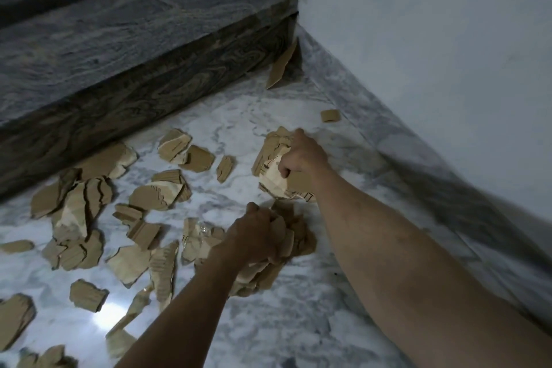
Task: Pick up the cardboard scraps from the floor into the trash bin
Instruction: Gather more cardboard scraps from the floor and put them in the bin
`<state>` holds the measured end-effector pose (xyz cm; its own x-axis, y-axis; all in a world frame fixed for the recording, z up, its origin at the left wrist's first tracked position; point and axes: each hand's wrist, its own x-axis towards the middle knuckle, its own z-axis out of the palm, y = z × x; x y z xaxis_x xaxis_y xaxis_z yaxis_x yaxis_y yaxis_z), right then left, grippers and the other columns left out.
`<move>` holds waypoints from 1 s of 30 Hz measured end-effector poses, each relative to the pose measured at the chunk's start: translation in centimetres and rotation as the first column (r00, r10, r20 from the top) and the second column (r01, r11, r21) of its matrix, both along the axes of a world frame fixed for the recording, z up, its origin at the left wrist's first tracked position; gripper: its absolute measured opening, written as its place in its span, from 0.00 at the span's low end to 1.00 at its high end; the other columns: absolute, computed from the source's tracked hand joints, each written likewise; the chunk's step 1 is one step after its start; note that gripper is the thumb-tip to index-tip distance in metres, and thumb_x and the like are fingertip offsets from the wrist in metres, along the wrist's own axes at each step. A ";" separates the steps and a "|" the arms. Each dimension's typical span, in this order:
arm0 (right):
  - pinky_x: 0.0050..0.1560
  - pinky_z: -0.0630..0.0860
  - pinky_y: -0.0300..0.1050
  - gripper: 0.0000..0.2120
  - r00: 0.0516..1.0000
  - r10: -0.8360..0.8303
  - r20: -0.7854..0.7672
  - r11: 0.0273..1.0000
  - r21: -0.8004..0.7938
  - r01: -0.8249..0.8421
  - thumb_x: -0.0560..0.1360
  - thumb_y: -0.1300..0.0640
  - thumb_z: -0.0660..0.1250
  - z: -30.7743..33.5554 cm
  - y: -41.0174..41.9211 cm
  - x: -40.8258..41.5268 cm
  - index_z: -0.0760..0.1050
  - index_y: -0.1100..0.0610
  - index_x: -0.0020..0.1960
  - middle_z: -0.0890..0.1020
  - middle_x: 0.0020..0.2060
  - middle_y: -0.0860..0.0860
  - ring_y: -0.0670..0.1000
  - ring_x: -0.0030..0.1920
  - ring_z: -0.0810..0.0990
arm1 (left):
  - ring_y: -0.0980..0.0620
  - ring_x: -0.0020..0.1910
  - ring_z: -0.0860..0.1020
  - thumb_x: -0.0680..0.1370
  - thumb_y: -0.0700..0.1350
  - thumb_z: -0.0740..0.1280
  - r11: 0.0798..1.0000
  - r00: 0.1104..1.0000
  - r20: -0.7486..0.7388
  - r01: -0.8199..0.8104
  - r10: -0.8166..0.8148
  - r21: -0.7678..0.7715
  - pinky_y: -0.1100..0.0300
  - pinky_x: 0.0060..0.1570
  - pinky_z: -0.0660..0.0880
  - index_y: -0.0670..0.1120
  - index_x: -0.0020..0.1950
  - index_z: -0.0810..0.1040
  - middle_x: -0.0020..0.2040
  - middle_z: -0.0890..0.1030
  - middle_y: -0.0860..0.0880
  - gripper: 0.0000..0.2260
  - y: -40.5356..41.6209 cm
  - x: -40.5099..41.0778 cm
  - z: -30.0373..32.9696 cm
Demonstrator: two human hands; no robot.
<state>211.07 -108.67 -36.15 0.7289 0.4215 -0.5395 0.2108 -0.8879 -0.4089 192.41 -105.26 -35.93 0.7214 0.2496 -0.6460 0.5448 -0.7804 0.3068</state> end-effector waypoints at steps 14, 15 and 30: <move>0.48 0.82 0.54 0.18 0.567 -0.397 -0.721 0.541 0.316 0.780 0.67 0.66 0.76 4.5 -11.7 4.6 0.81 0.60 0.56 0.85 0.52 0.59 0.58 0.49 0.85 | 0.39 0.55 0.80 0.65 0.47 0.80 0.984 0.984 0.049 -0.168 0.171 -0.057 0.49 0.52 0.75 0.45 0.64 0.66 0.55 0.80 0.42 0.34 -0.5 -0.3 -0.1; 0.47 0.82 0.53 0.16 0.547 -0.397 -0.737 0.522 0.309 0.795 0.69 0.65 0.75 4.6 -12.1 4.6 0.80 0.59 0.56 0.85 0.50 0.58 0.57 0.48 0.84 | 0.40 0.55 0.80 0.64 0.48 0.79 0.970 0.975 0.054 -0.208 0.216 -0.127 0.49 0.53 0.76 0.44 0.65 0.66 0.55 0.80 0.42 0.35 -0.2 -0.5 -0.1; 0.55 0.80 0.61 0.45 0.732 -0.496 -0.467 0.802 0.077 0.592 0.55 0.64 0.83 1.3 -12.7 -0.1 0.67 0.63 0.69 0.79 0.58 0.59 0.62 0.56 0.80 | 0.38 0.47 0.85 0.60 0.36 0.80 0.446 0.634 -0.059 -0.605 0.771 -0.659 0.44 0.49 0.82 0.39 0.51 0.85 0.47 0.86 0.40 0.20 2.4 -4.0 0.9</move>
<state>211.01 -121.38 -34.81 0.6015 0.1564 -0.7834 -0.5092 -0.6805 -0.5269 188.43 -102.88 -35.05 0.6177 0.3746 -0.6914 0.6694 0.2110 0.7123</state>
